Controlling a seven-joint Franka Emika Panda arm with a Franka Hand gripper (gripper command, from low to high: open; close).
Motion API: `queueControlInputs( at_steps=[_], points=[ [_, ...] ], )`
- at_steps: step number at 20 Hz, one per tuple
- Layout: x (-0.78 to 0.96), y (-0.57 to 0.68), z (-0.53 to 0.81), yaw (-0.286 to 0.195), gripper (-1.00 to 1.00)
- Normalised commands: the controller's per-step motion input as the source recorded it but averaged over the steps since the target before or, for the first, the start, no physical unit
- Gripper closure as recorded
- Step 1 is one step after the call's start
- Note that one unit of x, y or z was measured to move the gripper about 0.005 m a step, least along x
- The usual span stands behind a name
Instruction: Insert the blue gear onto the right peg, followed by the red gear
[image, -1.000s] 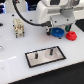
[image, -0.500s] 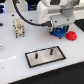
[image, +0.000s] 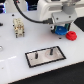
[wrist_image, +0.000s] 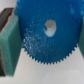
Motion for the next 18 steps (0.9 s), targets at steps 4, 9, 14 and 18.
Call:
queueControlInputs(
  at_steps=[4,9,14,18],
  points=[
    [0.52,-0.2,0.48,0.0,1.0],
    [0.5,-0.37,0.33,0.0,1.0],
    [0.62,-0.31,0.32,0.0,1.0],
    [0.69,-0.24,0.36,0.0,1.0]
  ],
)
